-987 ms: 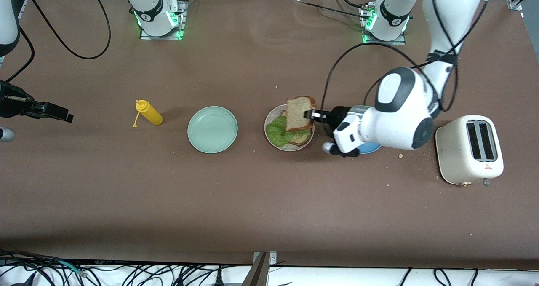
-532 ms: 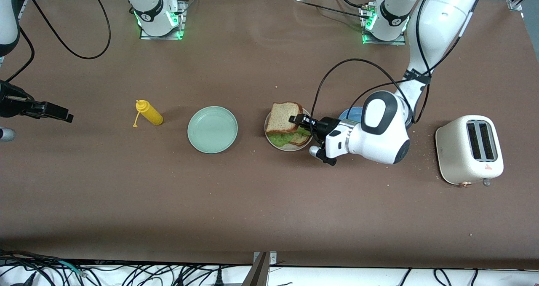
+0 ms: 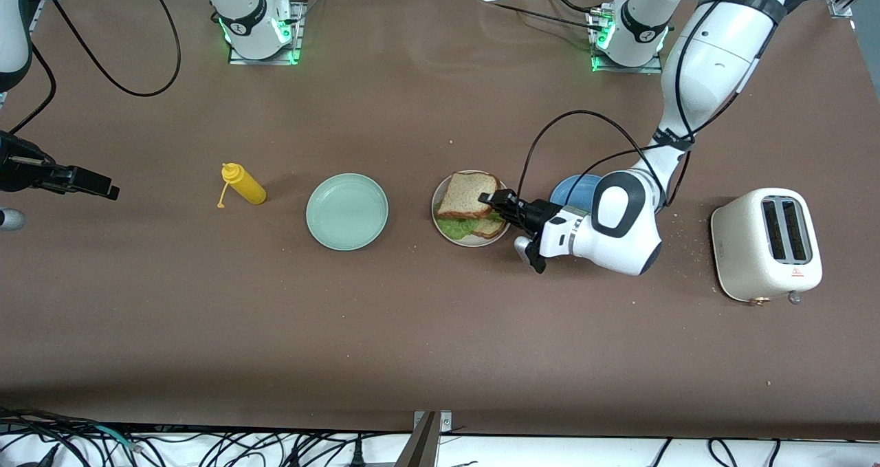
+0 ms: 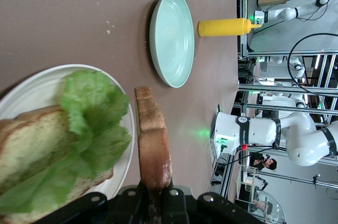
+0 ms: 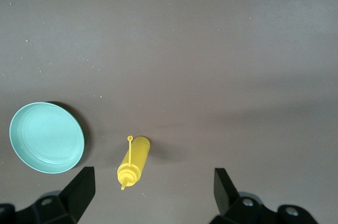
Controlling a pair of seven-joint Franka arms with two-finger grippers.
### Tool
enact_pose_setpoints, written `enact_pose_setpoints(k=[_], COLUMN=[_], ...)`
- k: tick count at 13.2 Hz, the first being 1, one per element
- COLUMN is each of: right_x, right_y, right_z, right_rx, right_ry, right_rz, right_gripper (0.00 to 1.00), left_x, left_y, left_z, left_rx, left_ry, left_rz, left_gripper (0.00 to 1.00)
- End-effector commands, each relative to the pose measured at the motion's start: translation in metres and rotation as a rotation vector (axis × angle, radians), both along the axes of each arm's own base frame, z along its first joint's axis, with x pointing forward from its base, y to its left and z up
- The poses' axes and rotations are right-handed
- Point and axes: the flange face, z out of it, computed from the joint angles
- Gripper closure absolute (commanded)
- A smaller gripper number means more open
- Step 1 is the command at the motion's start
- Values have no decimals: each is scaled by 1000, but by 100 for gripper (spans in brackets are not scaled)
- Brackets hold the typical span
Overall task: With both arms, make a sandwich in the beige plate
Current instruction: 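Lay the bread slice on the lettuce and open the left gripper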
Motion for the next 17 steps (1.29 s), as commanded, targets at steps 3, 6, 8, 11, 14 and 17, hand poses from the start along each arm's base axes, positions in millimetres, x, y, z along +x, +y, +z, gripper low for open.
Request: enact_pose_setpoints(k=[3, 6, 8, 11, 14, 17], right_x=[-9, -9, -9, -9, -9, -9], right_y=[-3, -2, -3, -3, -3, -3], right_z=[6, 6, 6, 6, 6, 6], right_rx=[-9, -9, -9, -9, -9, -9], right_ry=[-2, -2, -2, -2, -2, -2], right_rz=[19, 19, 19, 19, 19, 17], right_gripper=[1, 1, 1, 1, 1, 1], left_x=[-1, 3, 11, 25, 33, 43], left_y=[13, 25, 35, 48, 67, 88], left_z=[-35, -45, -44, -29, -12, 66], left_rx=[-21, -23, -8, 102, 219, 503], left_ry=[16, -38, -106, -205, -225, -292], left_rz=[30, 31, 41, 8, -10, -40], left_gripper=[0, 0, 0, 0, 0, 0])
